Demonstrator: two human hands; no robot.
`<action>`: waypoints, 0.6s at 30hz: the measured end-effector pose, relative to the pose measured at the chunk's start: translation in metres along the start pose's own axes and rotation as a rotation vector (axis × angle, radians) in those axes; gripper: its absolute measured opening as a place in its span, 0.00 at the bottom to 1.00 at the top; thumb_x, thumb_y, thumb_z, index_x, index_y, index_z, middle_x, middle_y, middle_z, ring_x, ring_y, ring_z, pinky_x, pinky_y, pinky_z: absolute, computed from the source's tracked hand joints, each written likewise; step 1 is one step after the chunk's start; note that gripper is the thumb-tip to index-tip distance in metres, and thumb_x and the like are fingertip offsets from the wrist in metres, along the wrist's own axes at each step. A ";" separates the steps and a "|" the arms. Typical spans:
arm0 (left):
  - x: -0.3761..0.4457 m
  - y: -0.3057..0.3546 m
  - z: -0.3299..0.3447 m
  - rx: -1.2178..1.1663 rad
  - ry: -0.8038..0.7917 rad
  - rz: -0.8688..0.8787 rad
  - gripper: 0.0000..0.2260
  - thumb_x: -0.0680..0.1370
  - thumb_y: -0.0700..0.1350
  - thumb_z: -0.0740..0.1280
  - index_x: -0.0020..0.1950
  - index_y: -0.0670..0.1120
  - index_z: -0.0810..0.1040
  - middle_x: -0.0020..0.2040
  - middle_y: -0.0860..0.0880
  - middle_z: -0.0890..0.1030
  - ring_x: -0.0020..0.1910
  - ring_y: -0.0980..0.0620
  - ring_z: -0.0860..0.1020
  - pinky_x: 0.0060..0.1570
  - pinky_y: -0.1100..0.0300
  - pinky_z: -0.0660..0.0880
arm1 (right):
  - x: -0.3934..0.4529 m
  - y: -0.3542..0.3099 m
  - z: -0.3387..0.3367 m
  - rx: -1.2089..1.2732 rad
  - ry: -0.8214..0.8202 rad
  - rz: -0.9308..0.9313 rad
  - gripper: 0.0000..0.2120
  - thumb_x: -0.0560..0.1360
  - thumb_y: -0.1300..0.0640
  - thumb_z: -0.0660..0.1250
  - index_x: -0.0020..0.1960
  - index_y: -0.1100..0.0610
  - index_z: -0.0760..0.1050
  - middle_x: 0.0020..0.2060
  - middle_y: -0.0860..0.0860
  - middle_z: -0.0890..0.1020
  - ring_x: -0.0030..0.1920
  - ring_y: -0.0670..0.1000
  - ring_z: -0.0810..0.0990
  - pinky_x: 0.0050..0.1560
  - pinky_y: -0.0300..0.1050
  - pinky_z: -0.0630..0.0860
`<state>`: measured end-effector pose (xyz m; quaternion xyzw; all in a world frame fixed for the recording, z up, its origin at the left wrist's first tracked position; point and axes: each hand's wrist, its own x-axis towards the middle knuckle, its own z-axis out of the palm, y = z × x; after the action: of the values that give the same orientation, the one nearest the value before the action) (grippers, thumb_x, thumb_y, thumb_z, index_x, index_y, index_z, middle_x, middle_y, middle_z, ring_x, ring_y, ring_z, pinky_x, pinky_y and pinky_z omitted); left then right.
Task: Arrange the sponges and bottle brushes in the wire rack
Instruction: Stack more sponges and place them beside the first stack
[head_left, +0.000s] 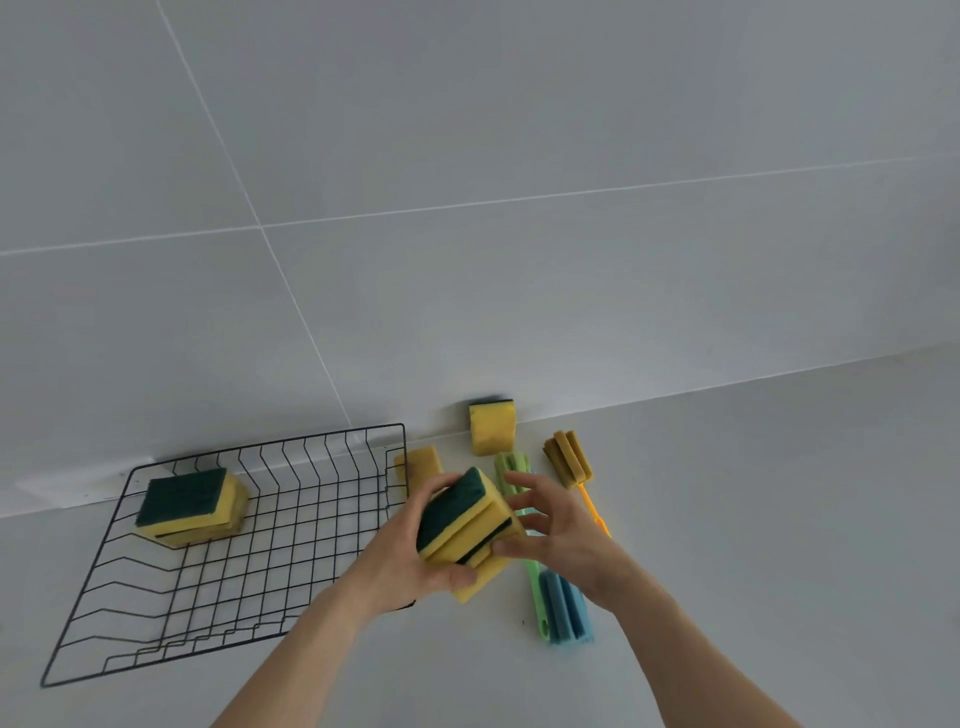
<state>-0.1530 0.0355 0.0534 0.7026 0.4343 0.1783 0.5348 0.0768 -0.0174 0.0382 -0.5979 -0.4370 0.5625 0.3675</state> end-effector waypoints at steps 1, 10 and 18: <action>0.002 -0.001 -0.001 0.018 0.003 0.002 0.43 0.61 0.51 0.83 0.70 0.68 0.65 0.64 0.59 0.75 0.61 0.59 0.75 0.59 0.56 0.76 | -0.001 -0.002 0.001 0.003 0.008 -0.001 0.38 0.62 0.56 0.83 0.68 0.41 0.71 0.58 0.48 0.80 0.56 0.49 0.82 0.60 0.55 0.79; 0.012 0.004 -0.017 0.478 0.049 0.126 0.45 0.61 0.54 0.80 0.71 0.70 0.59 0.65 0.64 0.71 0.60 0.61 0.73 0.58 0.54 0.76 | 0.002 -0.032 0.004 -0.392 0.047 -0.163 0.56 0.58 0.50 0.85 0.76 0.36 0.55 0.67 0.42 0.67 0.66 0.45 0.70 0.58 0.48 0.78; 0.029 0.009 -0.028 0.765 -0.007 0.215 0.45 0.65 0.54 0.80 0.74 0.66 0.55 0.67 0.59 0.69 0.60 0.52 0.73 0.59 0.54 0.74 | 0.028 -0.052 0.028 -0.910 -0.019 -0.236 0.58 0.61 0.50 0.84 0.79 0.45 0.50 0.71 0.47 0.69 0.69 0.52 0.68 0.67 0.51 0.70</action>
<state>-0.1534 0.0748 0.0657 0.8931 0.3915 0.0560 0.2143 0.0427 0.0253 0.0739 -0.6394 -0.7074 0.2738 0.1254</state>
